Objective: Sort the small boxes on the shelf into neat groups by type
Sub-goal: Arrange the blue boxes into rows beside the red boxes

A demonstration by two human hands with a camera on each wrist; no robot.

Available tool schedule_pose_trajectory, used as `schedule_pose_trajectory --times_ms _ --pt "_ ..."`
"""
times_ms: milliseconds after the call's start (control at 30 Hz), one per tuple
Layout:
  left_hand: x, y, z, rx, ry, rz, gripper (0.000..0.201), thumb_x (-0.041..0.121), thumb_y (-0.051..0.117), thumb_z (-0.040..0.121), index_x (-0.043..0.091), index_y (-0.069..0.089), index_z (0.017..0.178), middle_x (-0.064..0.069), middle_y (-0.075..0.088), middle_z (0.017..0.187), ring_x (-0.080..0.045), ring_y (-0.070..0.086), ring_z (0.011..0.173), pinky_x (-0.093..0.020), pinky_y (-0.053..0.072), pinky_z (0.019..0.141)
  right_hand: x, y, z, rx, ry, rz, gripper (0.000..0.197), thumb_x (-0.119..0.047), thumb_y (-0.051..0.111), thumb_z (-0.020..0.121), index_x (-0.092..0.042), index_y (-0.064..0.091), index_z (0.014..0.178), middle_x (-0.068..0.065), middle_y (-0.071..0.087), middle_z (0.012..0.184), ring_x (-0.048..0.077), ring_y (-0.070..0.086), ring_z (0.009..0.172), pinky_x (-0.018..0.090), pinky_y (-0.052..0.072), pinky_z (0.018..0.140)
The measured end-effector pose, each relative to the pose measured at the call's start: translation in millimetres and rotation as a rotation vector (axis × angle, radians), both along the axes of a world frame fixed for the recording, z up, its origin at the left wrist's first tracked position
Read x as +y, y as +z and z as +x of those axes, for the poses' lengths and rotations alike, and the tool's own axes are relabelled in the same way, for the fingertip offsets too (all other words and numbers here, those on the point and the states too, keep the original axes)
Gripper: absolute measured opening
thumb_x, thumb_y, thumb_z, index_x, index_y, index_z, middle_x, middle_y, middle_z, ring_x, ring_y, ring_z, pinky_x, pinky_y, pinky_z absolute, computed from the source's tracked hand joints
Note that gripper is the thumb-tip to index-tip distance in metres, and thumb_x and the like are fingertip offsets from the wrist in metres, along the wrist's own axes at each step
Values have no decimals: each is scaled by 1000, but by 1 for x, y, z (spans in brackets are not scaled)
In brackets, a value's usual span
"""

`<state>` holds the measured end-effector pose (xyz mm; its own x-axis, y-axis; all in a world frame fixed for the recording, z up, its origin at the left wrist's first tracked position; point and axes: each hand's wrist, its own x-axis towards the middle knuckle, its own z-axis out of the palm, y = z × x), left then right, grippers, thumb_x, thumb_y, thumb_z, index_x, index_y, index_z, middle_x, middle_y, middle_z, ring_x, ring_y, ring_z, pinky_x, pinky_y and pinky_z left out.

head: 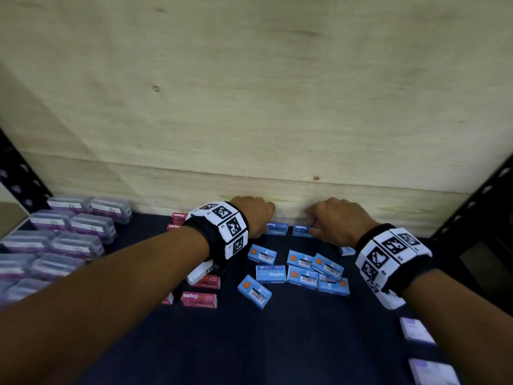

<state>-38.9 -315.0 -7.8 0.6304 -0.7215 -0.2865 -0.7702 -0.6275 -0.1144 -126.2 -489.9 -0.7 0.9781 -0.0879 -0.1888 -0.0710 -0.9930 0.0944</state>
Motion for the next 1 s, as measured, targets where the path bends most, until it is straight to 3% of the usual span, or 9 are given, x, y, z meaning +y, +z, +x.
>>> schedule_pose_trajectory --times_ms 267,433,633,800,900,1000 --pt "2 2 -4 -5 18 -11 35 33 51 99 11 46 125 -12 57 119 -29 58 103 -33 40 70 2 -1 -2 -5 -2 3 22 -36 59 92 -22 62 108 4 65 109 26 63 96 36 52 78" --pt "15 11 -7 -11 19 0 41 40 53 96 13 44 126 -9 57 115 -28 59 99 -31 39 67 -2 8 -10 19 -23 101 19 -41 60 92 -28 59 106 0 64 106 22 61 94 35 50 78" --pt "22 18 -17 163 -80 51 27 29 69 87 23 59 111 3 58 101 -19 57 90 -29 44 69 -7 23 -29 255 -55 327 30 -49 72 84 -27 60 100 -10 65 89 10 62 82 24 45 67" --pt "20 13 -26 205 -135 64 36 22 77 80 18 60 112 1 59 99 -19 57 87 -29 44 67 -4 13 -41 342 -74 295 50 -49 81 73 -29 51 107 -12 59 91 12 57 85 29 47 77" --pt "18 13 -28 196 -131 51 35 21 77 79 17 62 110 2 58 95 -21 58 88 -32 47 69 -2 5 -46 310 -57 234 48 -44 82 74 -30 49 106 -10 57 95 15 58 91 31 48 80" --pt "17 15 -28 218 -110 14 32 21 73 85 15 63 114 7 58 91 -21 61 94 -34 52 80 -1 4 -49 296 -55 227 39 -38 78 79 -29 51 106 -8 60 100 16 59 94 32 49 83"
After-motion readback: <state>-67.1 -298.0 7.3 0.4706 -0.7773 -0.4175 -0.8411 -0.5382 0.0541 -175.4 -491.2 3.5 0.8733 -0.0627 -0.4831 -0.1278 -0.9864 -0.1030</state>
